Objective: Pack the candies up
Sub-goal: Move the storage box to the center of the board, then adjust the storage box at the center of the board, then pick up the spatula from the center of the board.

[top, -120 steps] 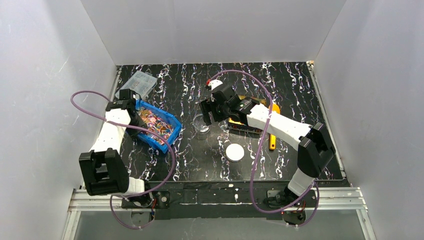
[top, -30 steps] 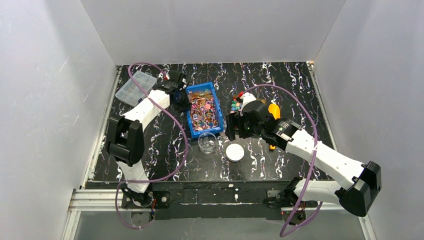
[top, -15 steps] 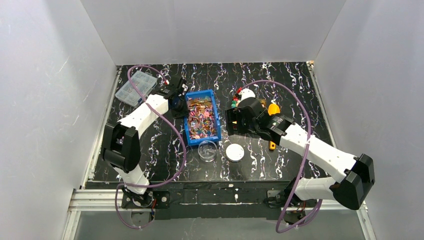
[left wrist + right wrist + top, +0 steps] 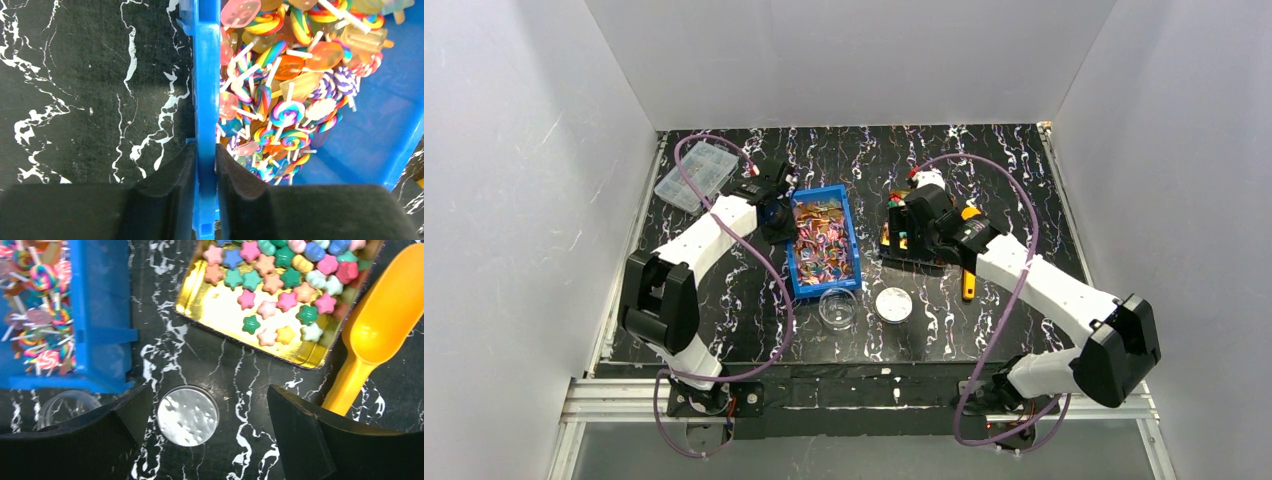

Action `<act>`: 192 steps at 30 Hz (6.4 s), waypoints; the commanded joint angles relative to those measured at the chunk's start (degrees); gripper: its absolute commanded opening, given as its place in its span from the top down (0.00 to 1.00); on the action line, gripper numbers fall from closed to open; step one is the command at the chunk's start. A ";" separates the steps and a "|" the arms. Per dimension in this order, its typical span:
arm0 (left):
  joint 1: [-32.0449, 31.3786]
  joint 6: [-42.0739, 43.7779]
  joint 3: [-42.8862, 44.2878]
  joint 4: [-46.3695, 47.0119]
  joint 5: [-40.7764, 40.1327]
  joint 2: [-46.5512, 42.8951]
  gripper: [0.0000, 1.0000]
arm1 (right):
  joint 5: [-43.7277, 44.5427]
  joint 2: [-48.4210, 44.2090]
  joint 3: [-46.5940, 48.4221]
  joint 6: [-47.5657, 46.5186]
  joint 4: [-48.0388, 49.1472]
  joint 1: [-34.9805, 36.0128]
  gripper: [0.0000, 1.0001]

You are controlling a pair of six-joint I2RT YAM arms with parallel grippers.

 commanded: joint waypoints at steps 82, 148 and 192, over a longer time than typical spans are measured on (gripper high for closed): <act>-0.20 13.99 -18.46 -2.67 -0.23 -38.52 0.02 | -2.88 6.42 -1.56 -9.01 4.52 -20.33 0.30; -0.30 13.98 -19.16 -2.40 2.45 -39.85 0.02 | -4.13 7.61 -22.11 -8.60 22.42 -27.79 0.76; -1.43 10.81 -21.21 -0.02 19.79 -46.06 0.02 | -6.18 -4.35 -2.77 -16.95 -6.14 -1.41 0.99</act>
